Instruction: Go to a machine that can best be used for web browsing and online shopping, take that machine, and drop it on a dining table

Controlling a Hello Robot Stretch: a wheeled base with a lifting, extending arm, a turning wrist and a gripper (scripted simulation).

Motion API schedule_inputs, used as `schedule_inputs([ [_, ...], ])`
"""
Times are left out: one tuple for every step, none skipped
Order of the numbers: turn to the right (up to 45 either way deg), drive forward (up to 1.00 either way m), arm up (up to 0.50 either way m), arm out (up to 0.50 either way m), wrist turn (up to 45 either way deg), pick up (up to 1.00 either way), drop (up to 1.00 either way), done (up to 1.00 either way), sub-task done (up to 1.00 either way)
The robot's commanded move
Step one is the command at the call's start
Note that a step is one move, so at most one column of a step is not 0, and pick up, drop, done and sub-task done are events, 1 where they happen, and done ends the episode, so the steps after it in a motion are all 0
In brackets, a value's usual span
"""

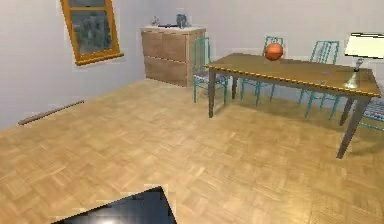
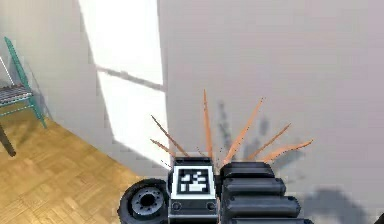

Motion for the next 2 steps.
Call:
schedule_inputs([
  [0.0,0.05,0.0,0.0,0.0,0.0,0.0,0.0,0.0],
  [21.0,0.0,0.0,0.0,0.0,0.0,0.0,0.0,0.0],
])
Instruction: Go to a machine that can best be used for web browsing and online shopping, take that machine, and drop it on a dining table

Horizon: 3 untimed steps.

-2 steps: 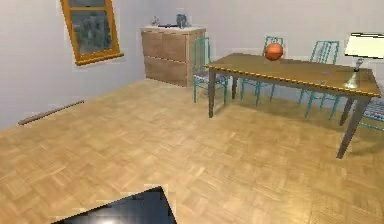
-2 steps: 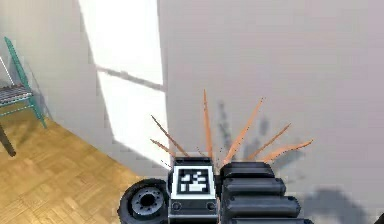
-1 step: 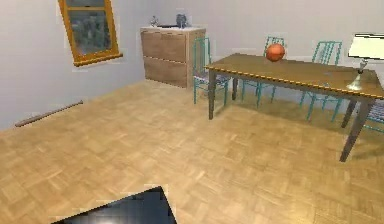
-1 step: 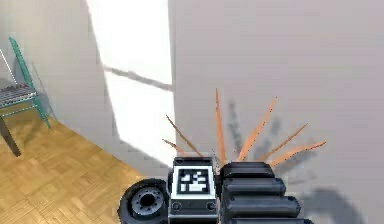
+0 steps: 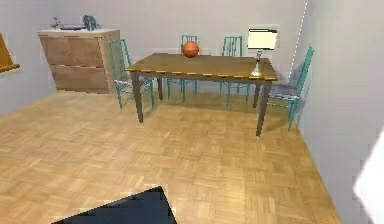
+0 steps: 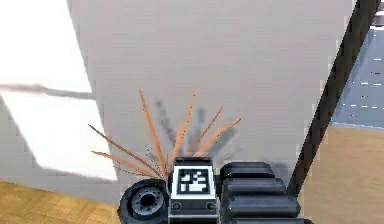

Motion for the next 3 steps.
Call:
schedule_inputs([
  [0.0,1.0,0.0,0.0,0.0,0.0,0.0,0.0,0.0],
  [0.0,0.85,0.0,0.0,0.0,0.0,0.0,0.0,0.0],
  [-45.0,0.0,0.0,0.0,0.0,0.0,0.0,0.0,0.0],
])
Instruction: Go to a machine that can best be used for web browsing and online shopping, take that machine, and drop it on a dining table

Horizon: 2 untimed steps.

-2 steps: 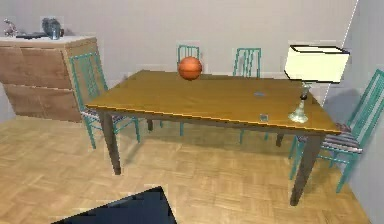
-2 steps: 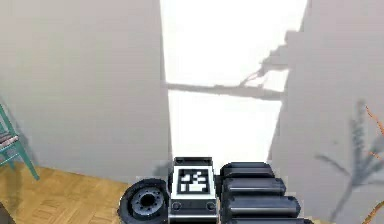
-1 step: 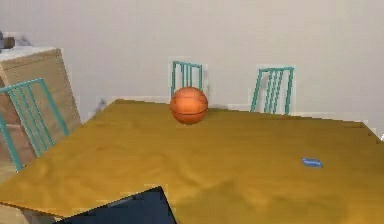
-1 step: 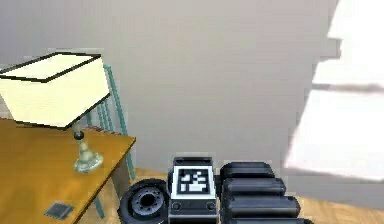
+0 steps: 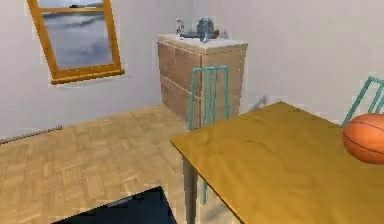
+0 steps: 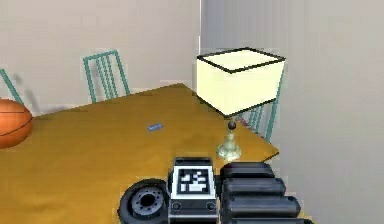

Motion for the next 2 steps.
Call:
schedule_inputs([
  [-45.0,0.0,0.0,0.0,0.0,0.0,0.0,0.0,0.0],
  [-45.0,0.0,0.0,0.0,0.0,0.0,0.0,0.0,0.0],
])
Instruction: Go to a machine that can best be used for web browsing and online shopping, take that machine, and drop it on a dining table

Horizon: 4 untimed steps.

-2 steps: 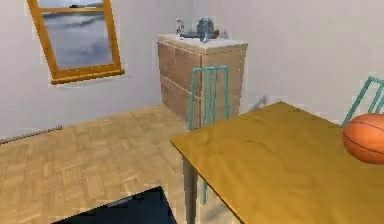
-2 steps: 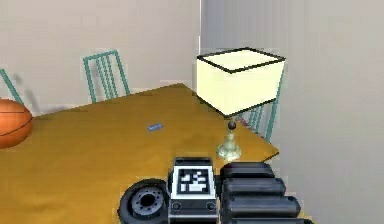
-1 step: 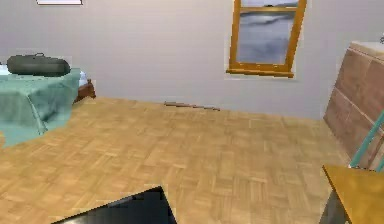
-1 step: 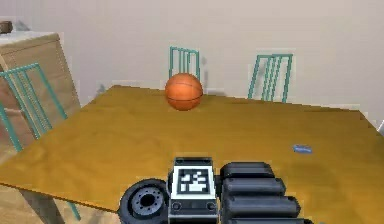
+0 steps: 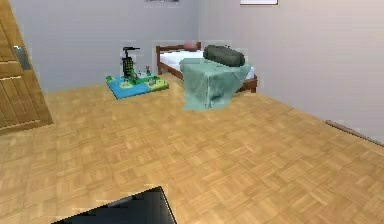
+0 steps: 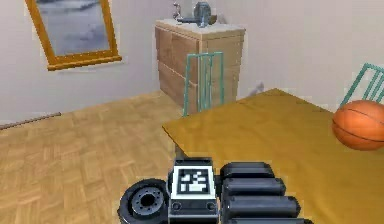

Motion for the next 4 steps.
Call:
schedule_inputs([
  [-12.0,0.0,0.0,0.0,0.0,0.0,0.0,0.0,0.0],
  [45.0,0.0,0.0,0.0,0.0,0.0,0.0,0.0,0.0],
  [45.0,0.0,0.0,0.0,0.0,0.0,0.0,0.0,0.0],
  [39.0,0.0,0.0,0.0,0.0,0.0,0.0,0.0,0.0],
])
